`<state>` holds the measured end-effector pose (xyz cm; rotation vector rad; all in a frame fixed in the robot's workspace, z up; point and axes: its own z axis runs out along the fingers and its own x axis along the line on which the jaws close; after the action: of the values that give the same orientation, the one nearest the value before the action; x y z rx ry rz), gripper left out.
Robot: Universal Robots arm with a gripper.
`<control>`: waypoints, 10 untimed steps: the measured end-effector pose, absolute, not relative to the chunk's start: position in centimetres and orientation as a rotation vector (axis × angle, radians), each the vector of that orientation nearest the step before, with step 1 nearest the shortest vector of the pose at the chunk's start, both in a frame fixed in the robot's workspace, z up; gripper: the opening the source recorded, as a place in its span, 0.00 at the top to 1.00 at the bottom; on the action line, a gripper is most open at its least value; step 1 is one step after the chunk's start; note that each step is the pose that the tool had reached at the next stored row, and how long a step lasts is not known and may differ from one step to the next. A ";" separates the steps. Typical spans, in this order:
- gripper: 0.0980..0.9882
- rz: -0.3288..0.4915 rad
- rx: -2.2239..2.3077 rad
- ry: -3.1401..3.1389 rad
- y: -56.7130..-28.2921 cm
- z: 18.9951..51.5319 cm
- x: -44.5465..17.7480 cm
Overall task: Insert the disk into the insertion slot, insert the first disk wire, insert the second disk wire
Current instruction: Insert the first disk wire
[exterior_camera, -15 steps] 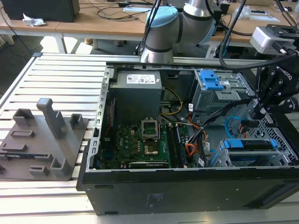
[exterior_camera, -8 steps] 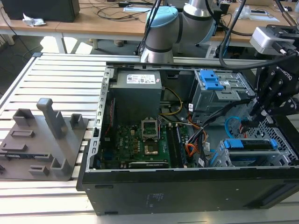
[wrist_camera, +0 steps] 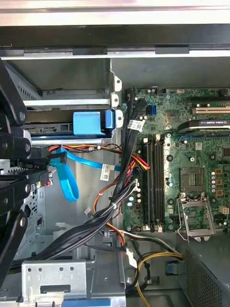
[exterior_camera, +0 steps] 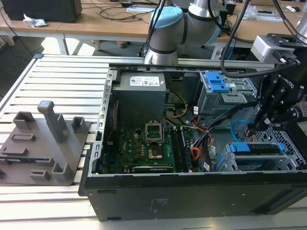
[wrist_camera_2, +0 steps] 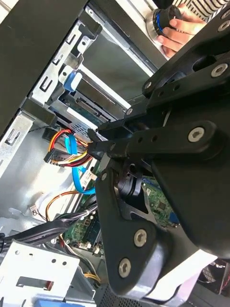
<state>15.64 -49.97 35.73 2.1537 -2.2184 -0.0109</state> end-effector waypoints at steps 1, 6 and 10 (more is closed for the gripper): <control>0.84 -0.009 2.153 -2.217 -50.0 35.6 15.6; 0.84 0.002 2.147 -2.213 -50.0 35.2 16.1; 0.84 0.008 2.145 -2.210 -50.0 35.1 16.2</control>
<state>16.19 -49.97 35.11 2.1450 -2.2104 0.0075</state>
